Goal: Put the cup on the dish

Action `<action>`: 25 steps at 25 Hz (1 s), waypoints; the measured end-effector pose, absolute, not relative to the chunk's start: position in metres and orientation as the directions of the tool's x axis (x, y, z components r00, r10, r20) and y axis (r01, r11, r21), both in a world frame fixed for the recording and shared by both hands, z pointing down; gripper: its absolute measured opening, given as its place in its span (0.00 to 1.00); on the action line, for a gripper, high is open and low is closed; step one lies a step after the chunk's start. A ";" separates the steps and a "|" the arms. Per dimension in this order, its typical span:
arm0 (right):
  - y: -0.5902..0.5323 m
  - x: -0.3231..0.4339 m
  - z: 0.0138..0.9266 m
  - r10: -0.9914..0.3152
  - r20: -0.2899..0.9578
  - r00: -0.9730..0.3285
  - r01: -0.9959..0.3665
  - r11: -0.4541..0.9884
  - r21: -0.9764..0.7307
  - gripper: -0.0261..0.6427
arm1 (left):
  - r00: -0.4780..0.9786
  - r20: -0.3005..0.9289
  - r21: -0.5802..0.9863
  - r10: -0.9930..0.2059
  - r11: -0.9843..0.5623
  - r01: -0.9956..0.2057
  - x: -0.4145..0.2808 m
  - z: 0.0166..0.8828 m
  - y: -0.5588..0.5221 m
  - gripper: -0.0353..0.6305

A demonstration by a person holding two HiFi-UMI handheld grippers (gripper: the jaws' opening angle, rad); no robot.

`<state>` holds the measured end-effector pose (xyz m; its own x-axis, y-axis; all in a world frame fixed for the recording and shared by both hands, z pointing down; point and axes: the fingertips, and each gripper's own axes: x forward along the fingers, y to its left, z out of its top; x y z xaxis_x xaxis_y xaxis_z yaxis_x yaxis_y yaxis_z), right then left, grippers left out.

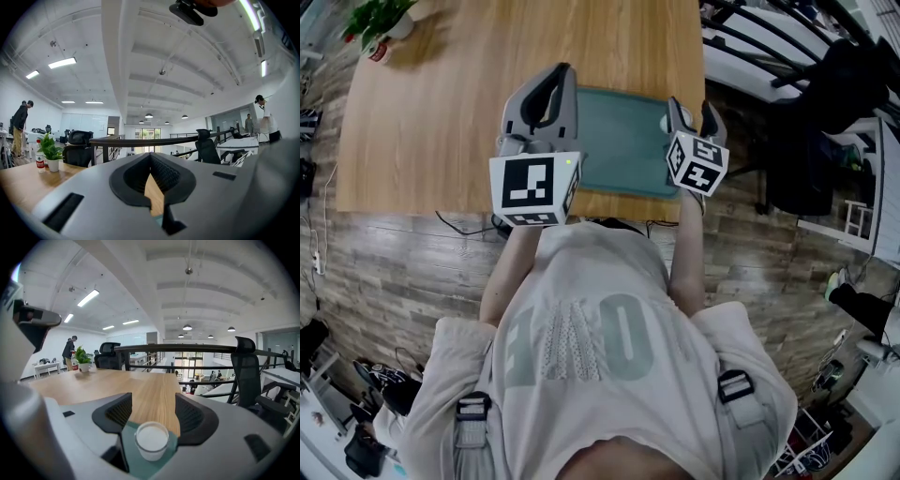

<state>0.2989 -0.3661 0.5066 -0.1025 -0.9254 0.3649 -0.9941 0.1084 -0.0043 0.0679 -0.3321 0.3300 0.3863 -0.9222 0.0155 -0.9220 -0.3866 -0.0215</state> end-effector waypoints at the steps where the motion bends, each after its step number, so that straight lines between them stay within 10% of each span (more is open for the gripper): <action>1: -0.368 0.298 0.488 -0.939 0.326 -0.110 -0.994 0.111 -0.015 0.45 | 0.388 0.008 -0.022 -0.922 -0.388 -0.921 0.069 0.327 -0.332 0.06; 9: -0.371 0.261 0.336 -0.988 0.009 -0.155 -0.981 0.155 0.117 0.45 | 0.389 -0.084 -0.033 -0.917 -0.388 -0.921 0.065 0.290 -0.330 0.06; 18: -0.332 0.181 0.267 -0.951 -0.129 -0.280 -0.954 0.261 0.148 0.13 | 0.383 -0.171 -0.048 -0.908 -0.380 -0.924 0.061 0.258 -0.319 0.07; 25: -0.312 0.145 0.281 -0.959 -0.071 -0.273 -0.950 0.257 0.177 0.07 | 0.389 -0.175 -0.061 -0.904 -0.385 -0.921 0.061 0.257 -0.316 0.06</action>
